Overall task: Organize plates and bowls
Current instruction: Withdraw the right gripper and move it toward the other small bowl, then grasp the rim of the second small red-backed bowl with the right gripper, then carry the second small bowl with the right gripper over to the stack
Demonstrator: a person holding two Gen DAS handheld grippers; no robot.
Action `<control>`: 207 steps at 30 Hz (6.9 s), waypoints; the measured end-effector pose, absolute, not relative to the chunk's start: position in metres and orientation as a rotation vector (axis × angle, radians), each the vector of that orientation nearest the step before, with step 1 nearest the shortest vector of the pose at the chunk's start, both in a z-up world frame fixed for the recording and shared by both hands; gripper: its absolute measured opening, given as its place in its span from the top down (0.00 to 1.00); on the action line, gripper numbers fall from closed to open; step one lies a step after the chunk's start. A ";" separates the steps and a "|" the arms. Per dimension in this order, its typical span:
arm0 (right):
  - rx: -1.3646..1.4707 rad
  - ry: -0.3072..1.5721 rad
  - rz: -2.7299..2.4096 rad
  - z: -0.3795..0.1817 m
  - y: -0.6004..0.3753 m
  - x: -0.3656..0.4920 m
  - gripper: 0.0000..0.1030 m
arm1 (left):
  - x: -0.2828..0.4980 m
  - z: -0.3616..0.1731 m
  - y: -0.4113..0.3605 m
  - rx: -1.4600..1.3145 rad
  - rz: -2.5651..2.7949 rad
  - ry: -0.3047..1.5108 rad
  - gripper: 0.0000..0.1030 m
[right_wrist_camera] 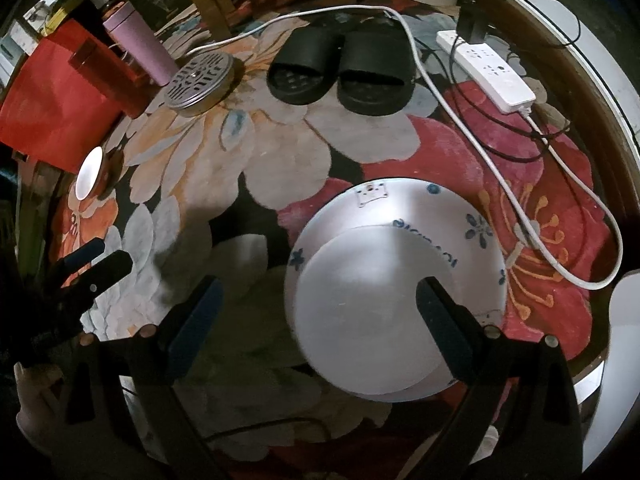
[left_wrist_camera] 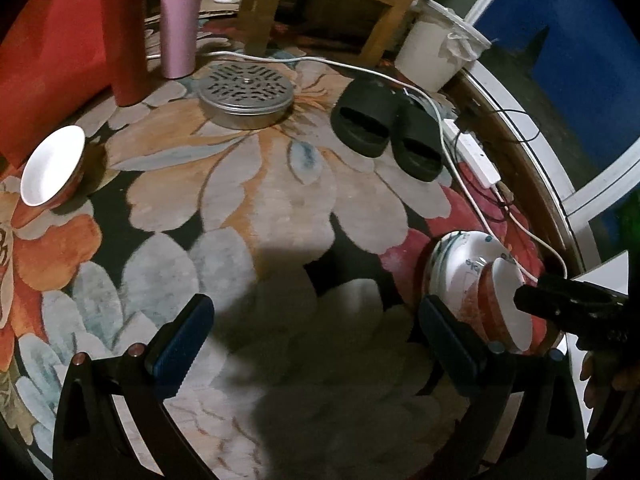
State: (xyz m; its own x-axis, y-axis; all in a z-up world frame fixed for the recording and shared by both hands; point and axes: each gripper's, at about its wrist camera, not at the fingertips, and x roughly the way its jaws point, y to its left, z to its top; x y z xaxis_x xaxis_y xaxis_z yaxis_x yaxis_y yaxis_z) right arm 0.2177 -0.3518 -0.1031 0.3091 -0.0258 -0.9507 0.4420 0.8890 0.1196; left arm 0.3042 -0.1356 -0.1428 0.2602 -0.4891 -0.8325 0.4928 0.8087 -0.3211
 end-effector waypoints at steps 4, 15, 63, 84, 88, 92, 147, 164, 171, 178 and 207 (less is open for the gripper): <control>0.379 1.226 -0.302 -0.101 -0.343 0.225 0.05 | 0.309 -0.143 -0.125 -0.008 -0.644 1.129 0.01; 0.330 1.229 -0.254 -0.094 -0.319 0.246 0.05 | 0.322 -0.141 -0.100 -0.039 -0.604 1.125 0.01; 0.207 1.275 0.047 -0.107 -0.169 0.396 0.05 | 0.395 -0.153 0.081 -0.268 -0.227 1.120 0.01; 0.334 1.311 0.030 -0.192 -0.106 0.527 0.10 | 0.412 -0.168 0.182 -0.394 0.000 1.109 0.01; 0.411 1.350 0.016 -0.210 -0.098 0.545 0.20 | 0.411 -0.172 0.191 -0.419 0.024 1.112 0.01; 0.488 1.424 0.044 -0.233 -0.093 0.555 0.74 | 0.410 -0.175 0.193 -0.421 0.032 1.116 0.01; 0.199 1.387 0.206 -0.143 -0.119 0.401 0.84 | 0.378 -0.155 0.056 -0.291 -0.338 1.160 0.88; 0.280 1.309 0.027 -0.056 -0.188 0.330 0.84 | 0.338 -0.073 -0.029 -0.212 -0.550 1.071 0.88; 0.326 1.277 -0.026 -0.047 -0.212 0.317 0.84 | 0.329 -0.069 -0.055 -0.186 -0.595 1.072 0.88; 0.344 1.273 -0.042 -0.049 -0.229 0.307 0.84 | 0.327 -0.074 -0.076 -0.162 -0.609 1.078 0.88; 0.406 1.290 -0.190 -0.049 -0.327 0.249 0.84 | 0.297 -0.081 -0.198 -0.059 -0.784 1.088 0.88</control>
State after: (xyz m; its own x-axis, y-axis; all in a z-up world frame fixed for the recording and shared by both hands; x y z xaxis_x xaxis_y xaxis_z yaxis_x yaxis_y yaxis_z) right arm 0.2491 -0.3266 -0.0491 0.2737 0.0879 -0.9578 0.3597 0.9142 0.1867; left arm 0.2967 -0.1978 -0.0806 0.2277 -0.5968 -0.7694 0.5413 0.7344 -0.4095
